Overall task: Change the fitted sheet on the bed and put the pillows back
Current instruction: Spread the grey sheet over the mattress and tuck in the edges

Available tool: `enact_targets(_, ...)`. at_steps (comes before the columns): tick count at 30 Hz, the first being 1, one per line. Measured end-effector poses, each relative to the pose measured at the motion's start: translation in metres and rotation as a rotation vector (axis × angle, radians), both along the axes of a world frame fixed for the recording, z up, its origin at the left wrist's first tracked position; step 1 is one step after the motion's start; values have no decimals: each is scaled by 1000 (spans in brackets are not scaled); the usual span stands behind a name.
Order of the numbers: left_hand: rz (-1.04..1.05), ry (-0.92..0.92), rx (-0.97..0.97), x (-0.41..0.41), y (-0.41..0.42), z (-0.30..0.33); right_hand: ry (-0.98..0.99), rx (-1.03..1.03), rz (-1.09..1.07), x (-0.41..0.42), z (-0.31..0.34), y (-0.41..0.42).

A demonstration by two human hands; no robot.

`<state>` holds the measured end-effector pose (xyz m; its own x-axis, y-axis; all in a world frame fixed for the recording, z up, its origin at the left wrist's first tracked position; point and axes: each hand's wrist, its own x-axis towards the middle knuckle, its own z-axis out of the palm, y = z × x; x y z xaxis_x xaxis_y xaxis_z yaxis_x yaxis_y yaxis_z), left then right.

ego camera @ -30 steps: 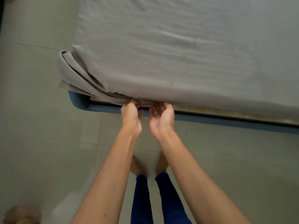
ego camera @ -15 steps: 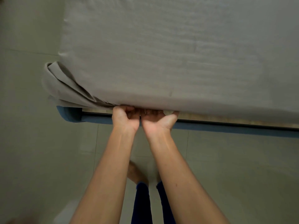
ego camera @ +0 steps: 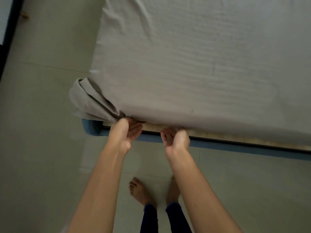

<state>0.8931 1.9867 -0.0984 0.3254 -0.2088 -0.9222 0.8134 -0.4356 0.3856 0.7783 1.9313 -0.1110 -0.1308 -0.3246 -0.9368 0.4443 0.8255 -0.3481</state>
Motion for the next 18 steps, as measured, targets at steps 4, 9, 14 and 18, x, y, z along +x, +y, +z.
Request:
enact_targets(4,327,-81,3,0,15,4,-211,21,-73,19,9,24)
enact_targets(9,559,34,-170,2,3,28,-359,30,-132,48,14,39)
enact_targets(14,640,159,-233,16,-12,31,-461,31,-299,65,5,39)
enact_targets(18,585,158,-244,29,-14,21,-623,-43,-395,82,-2,40)
